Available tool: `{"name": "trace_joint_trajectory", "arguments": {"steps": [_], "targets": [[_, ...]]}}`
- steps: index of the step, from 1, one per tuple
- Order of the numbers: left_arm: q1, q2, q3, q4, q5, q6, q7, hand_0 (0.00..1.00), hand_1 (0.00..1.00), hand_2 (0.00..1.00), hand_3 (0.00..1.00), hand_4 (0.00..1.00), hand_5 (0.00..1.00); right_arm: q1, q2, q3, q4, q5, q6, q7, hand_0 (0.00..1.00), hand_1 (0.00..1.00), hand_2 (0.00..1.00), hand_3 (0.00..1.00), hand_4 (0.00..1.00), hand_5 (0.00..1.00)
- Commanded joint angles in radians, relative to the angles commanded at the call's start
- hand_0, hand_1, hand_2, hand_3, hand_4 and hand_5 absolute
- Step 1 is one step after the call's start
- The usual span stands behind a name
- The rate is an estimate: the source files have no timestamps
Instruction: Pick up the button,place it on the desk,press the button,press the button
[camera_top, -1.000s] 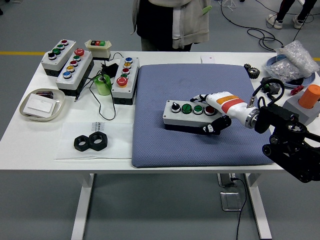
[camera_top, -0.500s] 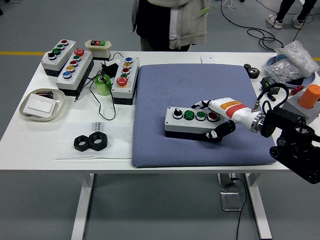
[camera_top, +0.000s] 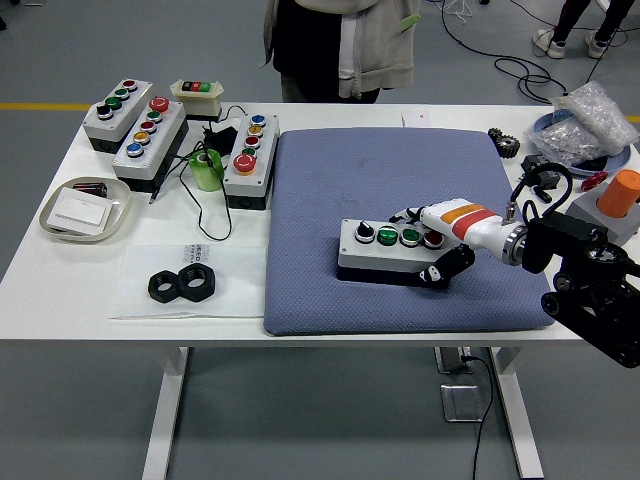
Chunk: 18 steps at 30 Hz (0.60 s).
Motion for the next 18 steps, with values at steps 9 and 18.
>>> {"name": "trace_joint_trajectory", "arguments": {"steps": [9,18], "targets": [[-0.001,0.001,0.002,0.000,-0.003,-0.001,0.000,0.778,0.818,0.899,0.826,0.592,0.998,-0.008,-0.019,0.051,0.047,-0.001,0.015,-0.010,0.982,0.871,0.998,0.998,0.981,0.036],[-0.001,0.001,0.003,0.000,-0.005,-0.001,-0.001,0.778,0.818,0.899,0.825,0.591,0.998,-0.031,-0.046,0.115,0.111,0.016,0.023,-0.020,0.985,0.876,0.998,0.998,0.998,0.049]]}}
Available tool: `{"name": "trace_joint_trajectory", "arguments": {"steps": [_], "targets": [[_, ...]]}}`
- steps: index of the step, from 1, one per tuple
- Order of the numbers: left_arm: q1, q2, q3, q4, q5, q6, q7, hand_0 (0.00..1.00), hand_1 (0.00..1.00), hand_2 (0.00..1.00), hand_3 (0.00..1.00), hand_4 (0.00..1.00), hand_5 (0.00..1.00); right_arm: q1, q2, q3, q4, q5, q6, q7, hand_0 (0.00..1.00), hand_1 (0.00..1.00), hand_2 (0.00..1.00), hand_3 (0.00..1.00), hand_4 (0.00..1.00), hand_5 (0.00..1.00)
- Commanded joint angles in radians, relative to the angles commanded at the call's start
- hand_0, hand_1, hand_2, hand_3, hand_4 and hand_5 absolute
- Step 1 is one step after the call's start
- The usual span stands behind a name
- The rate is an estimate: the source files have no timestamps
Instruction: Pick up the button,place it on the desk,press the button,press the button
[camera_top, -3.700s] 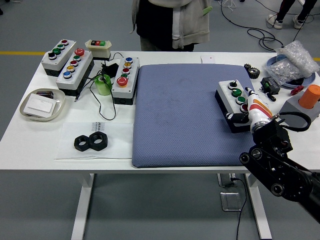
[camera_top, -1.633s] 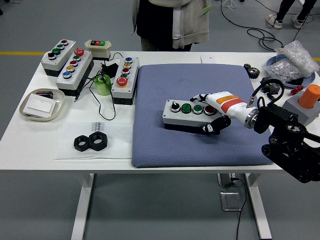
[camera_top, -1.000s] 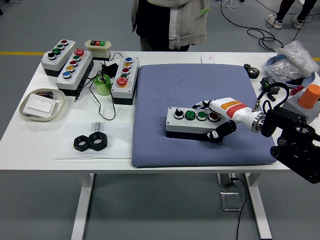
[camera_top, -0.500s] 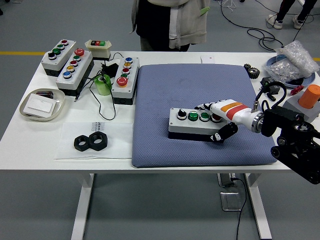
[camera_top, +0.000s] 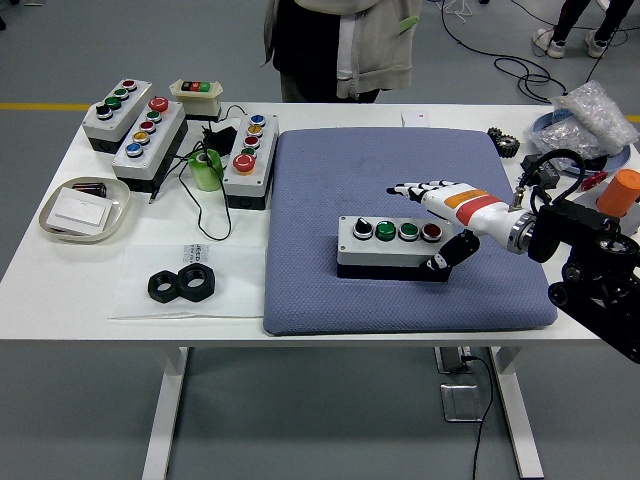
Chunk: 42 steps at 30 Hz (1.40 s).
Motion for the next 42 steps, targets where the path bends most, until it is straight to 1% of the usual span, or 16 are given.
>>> {"name": "trace_joint_trajectory", "arguments": {"steps": [1,6,7,9,12,13,14,18,19,25,26,31,32,34,38,42], "targets": [[0.000,0.000,0.001,0.000,-0.001,0.000,-0.001,0.778,0.819,0.898,0.824,0.591,0.998,-0.011,-0.010,0.025,0.024,0.012,-0.003,-0.001,0.987,0.878,0.998,0.998,0.983,0.069],[0.001,0.001,0.002,0.001,-0.004,-0.001,-0.003,0.778,0.819,0.898,0.824,0.591,0.998,-0.066,-0.064,0.122,0.129,0.076,-0.030,-0.012,0.987,0.878,0.998,0.998,0.983,0.069],[0.002,0.001,0.002,0.001,-0.002,-0.002,-0.002,0.778,0.819,0.899,0.824,0.592,0.998,-0.076,-0.076,0.140,0.153,0.078,-0.031,-0.009,0.921,0.788,0.877,0.998,0.898,0.025],[0.003,0.001,0.000,0.001,0.000,-0.002,-0.001,0.778,0.819,0.899,0.824,0.592,0.998,-0.101,-0.103,0.171,0.206,0.059,-0.039,-0.017,0.921,0.788,0.877,0.998,0.898,0.025],[0.004,0.002,0.000,0.001,0.001,-0.002,-0.001,0.778,0.819,0.899,0.824,0.592,0.998,-0.149,-0.145,0.205,0.286,0.043,-0.079,-0.040,0.921,0.788,0.877,0.998,0.898,0.025],[0.005,0.002,0.000,0.001,0.001,-0.002,-0.001,0.779,0.819,0.899,0.824,0.590,0.998,-0.160,-0.154,0.210,0.305,0.046,-0.095,-0.044,0.478,0.329,0.425,0.909,0.703,0.002],[0.005,0.002,-0.001,0.001,0.003,-0.002,0.000,0.779,0.819,0.899,0.824,0.590,0.998,-0.173,-0.164,0.215,0.321,0.040,-0.112,-0.043,0.478,0.329,0.425,0.909,0.703,0.002],[0.006,0.002,-0.003,0.001,0.007,-0.003,0.001,0.779,0.819,0.899,0.824,0.590,0.998,-0.209,-0.192,0.214,0.358,0.074,-0.139,-0.020,0.478,0.329,0.425,0.909,0.703,0.002],[0.006,0.002,-0.003,0.001,0.007,-0.004,0.001,0.781,0.820,0.899,0.823,0.593,0.998,-0.214,-0.195,0.213,0.362,0.080,-0.140,-0.016,0.239,0.085,0.218,0.795,0.685,0.002],[0.009,0.001,-0.010,0.002,0.017,-0.004,0.004,0.781,0.820,0.899,0.823,0.593,0.998,-0.232,-0.200,0.185,0.358,0.086,-0.106,-0.044,0.239,0.085,0.218,0.795,0.685,0.002],[0.010,0.001,-0.012,0.002,0.019,-0.004,0.005,0.780,0.819,0.899,0.822,0.595,0.998,-0.232,-0.198,0.180,0.356,0.088,-0.106,-0.054,0.263,0.067,0.220,0.762,0.621,0.002],[0.012,0.000,-0.022,0.002,0.031,-0.004,0.009,0.780,0.819,0.899,0.822,0.595,0.998,-0.225,-0.188,0.155,0.337,0.084,-0.077,-0.102,0.263,0.067,0.220,0.762,0.621,0.002],[0.013,0.000,-0.024,0.002,0.034,-0.003,0.010,0.780,0.820,0.899,0.822,0.592,0.998,-0.221,-0.184,0.147,0.327,0.083,-0.063,-0.114,0.268,0.051,0.207,0.761,0.587,0.002],[0.014,0.000,-0.024,0.002,0.035,-0.003,0.010,0.780,0.820,0.899,0.822,0.592,0.998,-0.220,-0.181,0.142,0.317,0.084,-0.051,-0.124,0.268,0.051,0.207,0.761,0.587,0.002],[0.015,0.000,-0.026,0.002,0.037,-0.003,0.011,0.781,0.819,0.899,0.821,0.590,0.998,-0.216,-0.174,0.131,0.298,0.088,-0.038,-0.133,0.242,0.037,0.192,0.760,0.585,0.002],[0.016,-0.001,-0.027,0.001,0.039,-0.002,0.013,0.781,0.819,0.899,0.821,0.590,0.998,-0.212,-0.166,0.123,0.284,0.085,-0.035,-0.136,0.242,0.037,0.192,0.760,0.585,0.002]]}}
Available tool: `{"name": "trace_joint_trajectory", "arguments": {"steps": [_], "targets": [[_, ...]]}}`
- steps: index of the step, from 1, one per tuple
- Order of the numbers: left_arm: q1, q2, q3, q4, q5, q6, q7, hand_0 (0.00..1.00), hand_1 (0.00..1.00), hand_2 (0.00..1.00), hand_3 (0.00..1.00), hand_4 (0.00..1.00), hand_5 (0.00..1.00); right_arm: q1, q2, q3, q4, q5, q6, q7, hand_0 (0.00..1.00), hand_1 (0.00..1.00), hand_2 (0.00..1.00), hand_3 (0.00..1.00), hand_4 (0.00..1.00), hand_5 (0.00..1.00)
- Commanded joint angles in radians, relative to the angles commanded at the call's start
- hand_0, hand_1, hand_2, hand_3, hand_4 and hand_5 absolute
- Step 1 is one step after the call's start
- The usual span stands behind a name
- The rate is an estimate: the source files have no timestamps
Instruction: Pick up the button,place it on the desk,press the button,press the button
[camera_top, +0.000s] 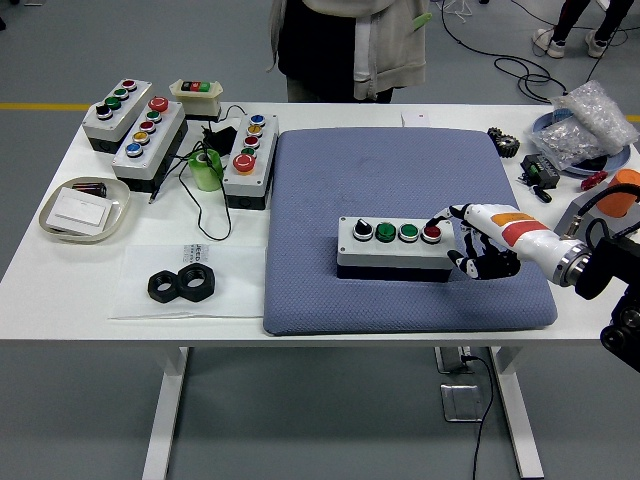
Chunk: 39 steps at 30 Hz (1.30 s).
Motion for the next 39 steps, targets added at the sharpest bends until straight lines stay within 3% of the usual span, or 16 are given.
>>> {"name": "trace_joint_trajectory", "arguments": {"steps": [7,19,28,39], "targets": [[-0.001,0.000,0.002,-0.001,-0.002,0.000,0.000,0.783,0.820,0.899,0.821,0.576,0.998,0.007,0.010,-0.016,-0.036,0.002,0.011,-0.004,0.221,0.027,0.179,0.762,0.578,0.002],[-0.006,0.001,0.009,-0.001,-0.015,0.000,-0.006,0.783,0.819,0.898,0.820,0.573,0.998,0.012,0.007,-0.029,-0.033,-0.007,0.029,-0.015,0.214,0.020,0.171,0.758,0.574,0.002],[-0.008,0.001,0.012,-0.001,-0.020,0.000,-0.008,0.783,0.819,0.898,0.819,0.573,0.998,0.011,0.004,0.021,0.015,-0.018,-0.022,-0.013,0.188,0.014,0.158,0.766,0.567,0.002],[-0.010,0.001,0.017,-0.002,-0.029,0.000,-0.010,0.782,0.818,0.898,0.816,0.571,0.998,0.044,0.044,-0.024,0.011,-0.021,-0.005,-0.033,0.177,0.007,0.150,0.768,0.563,0.002]]}}
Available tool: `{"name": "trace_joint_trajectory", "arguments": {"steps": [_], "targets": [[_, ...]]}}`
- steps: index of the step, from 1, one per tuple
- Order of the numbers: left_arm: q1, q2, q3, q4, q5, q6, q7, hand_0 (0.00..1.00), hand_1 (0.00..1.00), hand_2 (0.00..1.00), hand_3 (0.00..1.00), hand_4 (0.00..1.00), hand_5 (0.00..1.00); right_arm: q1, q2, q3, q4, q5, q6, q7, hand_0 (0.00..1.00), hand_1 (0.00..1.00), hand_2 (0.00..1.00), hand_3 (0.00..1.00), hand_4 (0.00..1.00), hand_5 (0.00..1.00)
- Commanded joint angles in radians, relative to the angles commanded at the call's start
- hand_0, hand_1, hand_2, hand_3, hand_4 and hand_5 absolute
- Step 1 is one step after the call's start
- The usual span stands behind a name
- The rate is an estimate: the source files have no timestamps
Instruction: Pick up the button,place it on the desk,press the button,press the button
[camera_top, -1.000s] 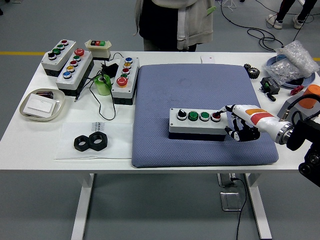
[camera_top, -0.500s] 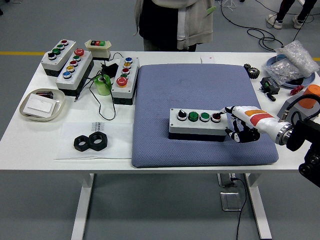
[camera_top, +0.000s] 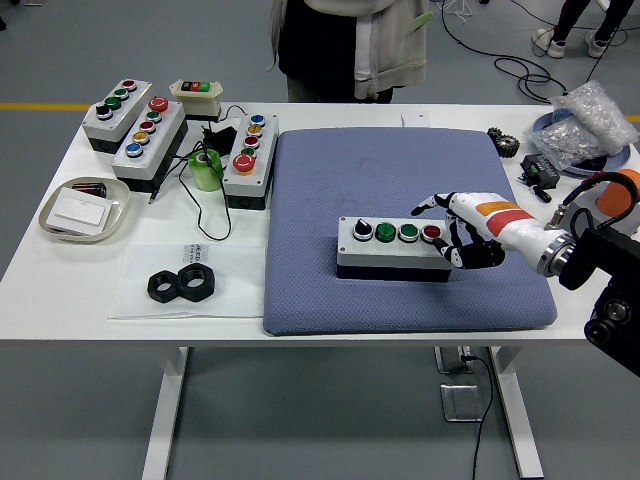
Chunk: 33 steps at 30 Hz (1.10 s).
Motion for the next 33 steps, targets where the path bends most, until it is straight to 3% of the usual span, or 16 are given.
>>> {"name": "trace_joint_trajectory", "arguments": {"steps": [26,33], "targets": [[0.010,-0.001,-0.012,0.000,0.021,0.001,0.008,0.779,0.816,0.896,0.815,0.574,0.998,0.021,0.024,-0.062,-0.051,-0.003,0.036,-0.006,0.170,0.006,0.142,0.772,0.548,0.002],[0.006,-0.001,-0.007,0.000,0.012,0.001,0.004,0.778,0.816,0.896,0.815,0.574,0.998,0.010,0.013,0.006,-0.019,0.004,0.008,0.006,0.164,0.005,0.140,0.772,0.543,0.002]]}}
